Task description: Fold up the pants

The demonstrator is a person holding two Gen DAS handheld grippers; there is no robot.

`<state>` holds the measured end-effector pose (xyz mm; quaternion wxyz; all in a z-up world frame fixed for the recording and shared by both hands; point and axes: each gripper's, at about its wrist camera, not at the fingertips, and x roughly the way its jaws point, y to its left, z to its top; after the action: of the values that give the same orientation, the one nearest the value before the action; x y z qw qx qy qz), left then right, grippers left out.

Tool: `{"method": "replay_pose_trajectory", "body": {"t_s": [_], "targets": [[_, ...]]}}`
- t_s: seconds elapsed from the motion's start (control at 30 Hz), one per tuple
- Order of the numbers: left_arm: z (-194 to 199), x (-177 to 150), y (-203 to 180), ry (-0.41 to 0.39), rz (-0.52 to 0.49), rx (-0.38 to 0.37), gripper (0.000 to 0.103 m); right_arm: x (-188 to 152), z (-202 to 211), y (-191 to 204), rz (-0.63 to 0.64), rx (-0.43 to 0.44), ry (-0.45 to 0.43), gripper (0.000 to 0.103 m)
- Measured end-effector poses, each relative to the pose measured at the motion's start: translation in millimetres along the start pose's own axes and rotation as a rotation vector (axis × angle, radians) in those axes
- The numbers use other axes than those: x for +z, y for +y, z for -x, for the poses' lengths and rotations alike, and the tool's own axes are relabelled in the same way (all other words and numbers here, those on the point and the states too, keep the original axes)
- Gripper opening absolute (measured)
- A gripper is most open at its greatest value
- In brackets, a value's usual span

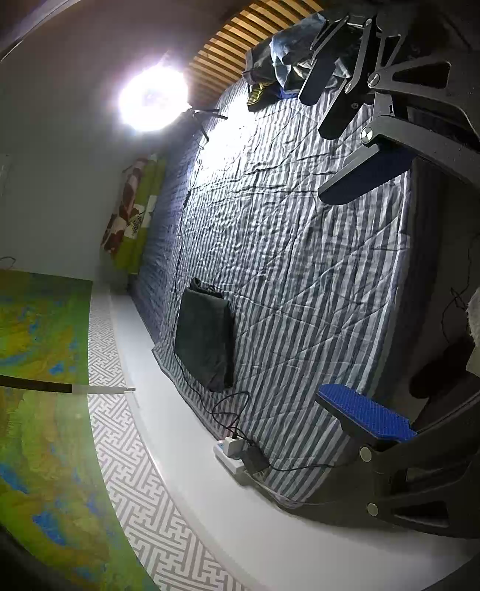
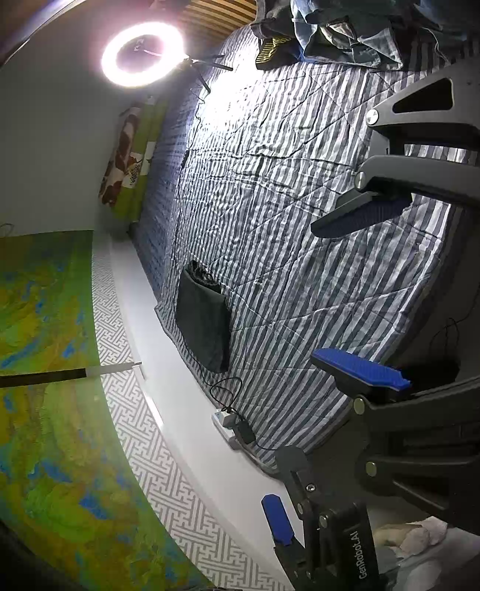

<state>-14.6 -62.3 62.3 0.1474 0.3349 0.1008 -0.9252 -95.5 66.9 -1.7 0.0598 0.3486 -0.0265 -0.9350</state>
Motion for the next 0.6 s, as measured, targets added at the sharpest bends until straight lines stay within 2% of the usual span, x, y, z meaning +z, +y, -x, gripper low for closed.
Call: {"method": "replay_pose_trajectory", "body": {"t_s": [0.6], "targets": [[-3.4,2.0,0.4,-0.007,-0.005,0.006,0.099,-1.3,-6.4,3.0,0.005,0.000,0.009,0.059]]}}
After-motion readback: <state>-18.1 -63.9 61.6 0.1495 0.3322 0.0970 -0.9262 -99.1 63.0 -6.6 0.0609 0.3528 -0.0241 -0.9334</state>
